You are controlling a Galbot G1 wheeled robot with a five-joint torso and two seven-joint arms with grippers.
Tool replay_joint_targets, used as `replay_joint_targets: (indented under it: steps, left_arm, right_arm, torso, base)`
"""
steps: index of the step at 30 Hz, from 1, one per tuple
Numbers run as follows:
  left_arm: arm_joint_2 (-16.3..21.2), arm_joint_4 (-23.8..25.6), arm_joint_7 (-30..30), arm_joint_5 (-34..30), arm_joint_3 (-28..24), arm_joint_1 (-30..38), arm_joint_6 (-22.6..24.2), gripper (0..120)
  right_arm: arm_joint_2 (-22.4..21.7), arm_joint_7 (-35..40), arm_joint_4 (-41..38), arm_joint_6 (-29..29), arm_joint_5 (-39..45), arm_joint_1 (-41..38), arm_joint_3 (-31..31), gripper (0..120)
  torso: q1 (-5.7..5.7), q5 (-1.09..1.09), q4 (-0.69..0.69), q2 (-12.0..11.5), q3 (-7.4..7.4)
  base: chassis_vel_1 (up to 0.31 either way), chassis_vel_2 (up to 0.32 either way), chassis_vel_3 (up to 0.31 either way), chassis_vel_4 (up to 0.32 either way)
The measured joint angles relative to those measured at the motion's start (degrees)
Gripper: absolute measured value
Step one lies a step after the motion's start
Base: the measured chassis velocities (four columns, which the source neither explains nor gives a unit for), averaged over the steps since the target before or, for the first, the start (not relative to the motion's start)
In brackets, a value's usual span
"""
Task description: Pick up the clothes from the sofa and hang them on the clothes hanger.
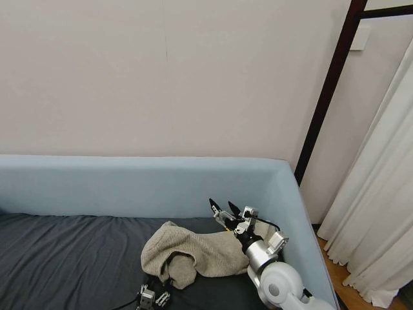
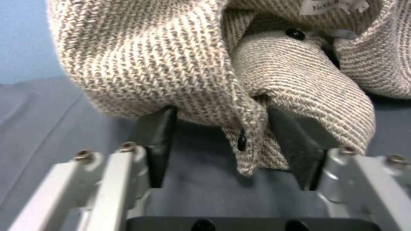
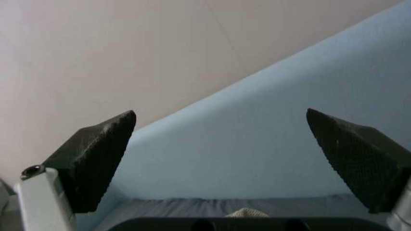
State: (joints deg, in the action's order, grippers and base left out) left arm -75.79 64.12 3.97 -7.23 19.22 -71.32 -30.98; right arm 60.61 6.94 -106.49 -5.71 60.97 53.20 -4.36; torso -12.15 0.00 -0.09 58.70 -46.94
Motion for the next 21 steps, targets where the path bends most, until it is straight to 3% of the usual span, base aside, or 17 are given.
replay_joint_targets:
  steps: [2, 5, 7, 9, 11, 14, 20, 21]
  left_arm:
    - [0.0, 0.26, -0.12, 0.01, 0.13, -0.19, -0.02, 48]
    - [0.14, 1.52, -0.23, -0.04, 0.7, -1.01, -0.22, 31]
    - [0.2, 1.79, -0.24, -0.07, 0.83, -1.19, -0.27, 29]
    - [0.47, 2.36, -0.38, -0.06, 1.25, -1.62, -0.58, 18]
    - [0.52, 2.46, -0.48, -0.07, 1.31, -1.68, -0.66, 16]
    - [0.93, 3.88, -1.01, -0.23, 1.79, -2.33, -1.23, 2]
    - [2.39, 9.75, -0.91, -3.1, 2.76, -3.84, -1.28, 0]
    - [3.26, 12.85, -0.85, -4.84, 3.05, -4.24, -0.97, 0]
  right_arm:
    - [-0.09, 0.07, -0.14, 0.01, -0.07, 0.21, 0.08, 100]
    - [-0.31, 0.17, -0.48, 0.02, -0.53, 1.04, 0.35, 100]
    - [-0.35, 0.23, -0.54, 0.02, -0.63, 1.25, 0.4, 100]
    - [-0.47, 0.91, -0.7, 0.03, -0.83, 1.86, 0.5, 100]
    - [-0.47, 1.2, -0.72, 0.05, -0.84, 1.98, 0.5, 100]
    - [-0.45, 2.82, -0.74, 0.11, -0.97, 2.44, 0.76, 100]
    - [-0.82, 4.82, -0.74, 0.66, -1.98, 2.94, 1.21, 100]
    - [-0.99, 6.31, -0.74, 1.58, -3.08, 3.1, 1.22, 100]
  torso:
    - [0.0, 0.0, 0.0, 0.0, 0.0]
    - [0.0, -0.01, 0.0, 0.0, 0.0]
    - [0.01, 0.0, 0.0, 0.0, 0.0]
    - [0.01, -0.01, 0.0, 0.0, 0.0]
    - [0.01, -0.01, 0.0, 0.0, 0.0]
    - [0.01, -0.01, 0.0, 0.0, 0.0]
    - [0.01, -0.02, 0.01, 0.0, 0.0]
    - [0.01, -0.02, 0.01, 0.0, 0.0]
  base:
    - [0.0, 0.0, 0.0, 0.0]
    - [0.0, 0.0, 0.0, 0.0]
    - [0.0, 0.0, 0.0, 0.0]
    - [0.0, 0.0, 0.0, 0.0]
    - [0.0, 0.0, 0.0, 0.0]
    - [0.0, 0.0, 0.0, 0.0]
    - [0.0, 0.0, 0.0, 0.0]
    - [0.0, 0.0, 0.0, 0.0]
